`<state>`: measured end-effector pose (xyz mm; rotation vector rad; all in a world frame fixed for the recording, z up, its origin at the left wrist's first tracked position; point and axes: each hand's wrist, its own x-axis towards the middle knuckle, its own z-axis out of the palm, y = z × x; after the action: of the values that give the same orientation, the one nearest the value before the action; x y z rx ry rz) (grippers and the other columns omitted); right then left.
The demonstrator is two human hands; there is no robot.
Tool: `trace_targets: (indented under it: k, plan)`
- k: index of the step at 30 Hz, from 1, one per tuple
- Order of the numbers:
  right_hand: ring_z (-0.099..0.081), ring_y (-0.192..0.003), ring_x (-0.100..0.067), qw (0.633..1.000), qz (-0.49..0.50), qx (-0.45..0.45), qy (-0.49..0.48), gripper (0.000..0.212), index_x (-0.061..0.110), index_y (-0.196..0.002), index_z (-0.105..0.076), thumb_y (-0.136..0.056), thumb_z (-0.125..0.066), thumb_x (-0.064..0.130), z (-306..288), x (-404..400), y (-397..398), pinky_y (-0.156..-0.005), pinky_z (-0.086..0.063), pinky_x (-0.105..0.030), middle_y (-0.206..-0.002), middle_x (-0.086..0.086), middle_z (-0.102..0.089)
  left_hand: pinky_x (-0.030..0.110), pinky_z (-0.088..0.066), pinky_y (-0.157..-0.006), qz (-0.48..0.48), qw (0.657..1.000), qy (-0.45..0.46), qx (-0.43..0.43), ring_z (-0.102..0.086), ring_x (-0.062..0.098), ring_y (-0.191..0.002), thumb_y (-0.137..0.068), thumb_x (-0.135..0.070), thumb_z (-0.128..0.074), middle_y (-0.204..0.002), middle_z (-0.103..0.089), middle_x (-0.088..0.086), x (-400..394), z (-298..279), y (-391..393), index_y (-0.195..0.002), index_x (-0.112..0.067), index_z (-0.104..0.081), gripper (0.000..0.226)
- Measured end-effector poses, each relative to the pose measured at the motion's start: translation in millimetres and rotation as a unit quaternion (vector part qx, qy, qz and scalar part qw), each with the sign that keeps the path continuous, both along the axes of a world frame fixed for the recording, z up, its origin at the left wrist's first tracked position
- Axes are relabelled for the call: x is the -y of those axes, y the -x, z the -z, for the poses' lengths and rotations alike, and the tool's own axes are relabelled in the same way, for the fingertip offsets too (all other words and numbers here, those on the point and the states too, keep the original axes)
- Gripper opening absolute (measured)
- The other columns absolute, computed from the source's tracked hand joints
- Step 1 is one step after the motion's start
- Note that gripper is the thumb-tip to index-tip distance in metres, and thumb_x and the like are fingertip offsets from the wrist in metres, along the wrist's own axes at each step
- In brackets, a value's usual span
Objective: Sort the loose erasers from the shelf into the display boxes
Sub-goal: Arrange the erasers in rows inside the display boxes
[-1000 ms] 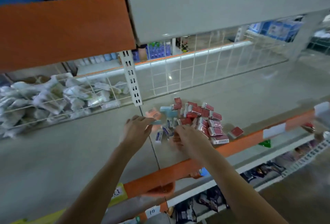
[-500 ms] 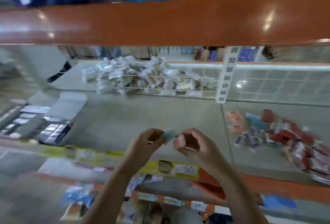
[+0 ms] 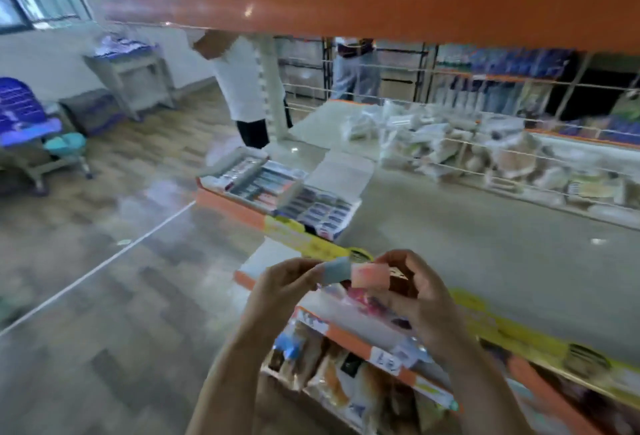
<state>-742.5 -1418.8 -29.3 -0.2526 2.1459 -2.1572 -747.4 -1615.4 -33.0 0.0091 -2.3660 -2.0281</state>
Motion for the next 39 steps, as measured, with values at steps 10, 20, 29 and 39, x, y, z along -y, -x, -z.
trace_targets:
  k: [10,20,29,39]
  plan:
    - [-0.067,-0.075,-0.007,0.999,-0.014,-0.005,-0.035,0.031,0.015,-0.093,-0.059,-0.073,-0.07,-0.006,-2,94,79,-0.063,-0.049,-0.014,-0.084,0.004,-0.071,0.031,-0.039,-0.067,-0.038,0.999,0.008,0.028,-0.052,0.009,-0.063,-0.078,-0.036,-0.068,-0.07,-0.065,0.002,108,9,66,-0.075,-0.035,-0.073,0.007]
    - [-0.062,-0.082,0.002,0.976,0.007,-0.094,-0.195,0.033,0.032,-0.093,-0.057,-0.078,-0.073,0.008,-5,149,190,-0.071,-0.047,-0.01,-0.089,0.013,-0.066,0.026,-0.044,-0.067,-0.008,0.997,0.077,0.014,-0.056,0.002,-0.065,-0.087,-0.019,-0.063,-0.073,-0.066,-0.008,165,-4,179,-0.08,-0.034,-0.067,0.018]
    - [-0.051,-0.086,0.007,0.908,0.044,-0.074,-0.41,0.028,0.037,-0.102,-0.054,-0.08,-0.07,0.035,5,173,237,-0.066,-0.037,-0.008,-0.099,0.015,-0.056,0.019,-0.051,-0.07,0.076,0.971,0.225,0.002,-0.06,0.0,-0.078,-0.088,-0.032,-0.06,-0.084,-0.066,-0.013,189,2,248,-0.092,-0.032,-0.067,0.008]
    - [-0.046,-0.084,-0.003,0.859,0.083,-0.028,-0.504,0.025,0.031,-0.105,-0.055,-0.083,-0.067,0.032,5,203,232,-0.068,-0.035,-0.011,-0.088,0.017,-0.041,0.008,-0.043,-0.067,0.225,0.927,0.294,-0.059,-0.056,-0.008,-0.082,-0.089,-0.037,-0.058,-0.087,-0.063,-0.02,200,-6,297,-0.098,-0.033,-0.065,0.012]
